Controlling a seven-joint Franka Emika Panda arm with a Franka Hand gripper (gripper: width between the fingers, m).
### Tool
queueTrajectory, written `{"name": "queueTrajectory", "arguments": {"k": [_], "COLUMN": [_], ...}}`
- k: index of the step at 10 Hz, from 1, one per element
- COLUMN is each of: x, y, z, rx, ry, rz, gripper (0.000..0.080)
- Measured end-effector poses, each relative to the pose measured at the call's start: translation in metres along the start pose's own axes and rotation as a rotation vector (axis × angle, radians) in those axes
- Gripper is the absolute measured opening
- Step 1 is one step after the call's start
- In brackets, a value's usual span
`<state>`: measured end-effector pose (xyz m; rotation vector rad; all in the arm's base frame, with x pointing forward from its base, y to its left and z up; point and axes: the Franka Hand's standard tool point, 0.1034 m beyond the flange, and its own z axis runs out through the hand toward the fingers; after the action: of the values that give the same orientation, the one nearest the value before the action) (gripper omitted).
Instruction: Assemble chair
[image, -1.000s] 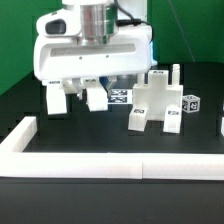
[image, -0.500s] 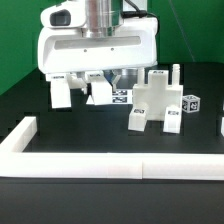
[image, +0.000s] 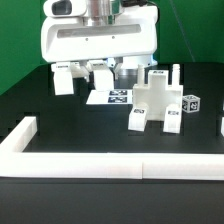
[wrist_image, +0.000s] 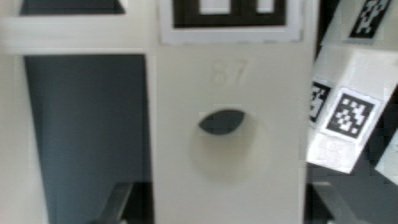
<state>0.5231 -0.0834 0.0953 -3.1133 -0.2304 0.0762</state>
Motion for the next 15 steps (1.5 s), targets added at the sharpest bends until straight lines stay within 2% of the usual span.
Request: {"name": "queueTrajectory", "arguments": {"k": [3, 7, 10, 12, 15], "x": [0.005, 0.004, -0.001, 0.000, 0.011], "y": [-0.015, -0.015, -0.021, -0.037, -0.075], "z": [-0.017, -0.012, -0.018, -0.029, -0.038], "rx": [0.004, 0.009, 0.019, 0.029, 0.034], "ry": [0.026, 0.019, 0.023, 0.029, 0.038], "rz": [0.069, 0.196, 0.295, 0.313, 0.394], "gripper": [0.0288, 0.0288, 0.0288, 0.0288, 0.0288]}}
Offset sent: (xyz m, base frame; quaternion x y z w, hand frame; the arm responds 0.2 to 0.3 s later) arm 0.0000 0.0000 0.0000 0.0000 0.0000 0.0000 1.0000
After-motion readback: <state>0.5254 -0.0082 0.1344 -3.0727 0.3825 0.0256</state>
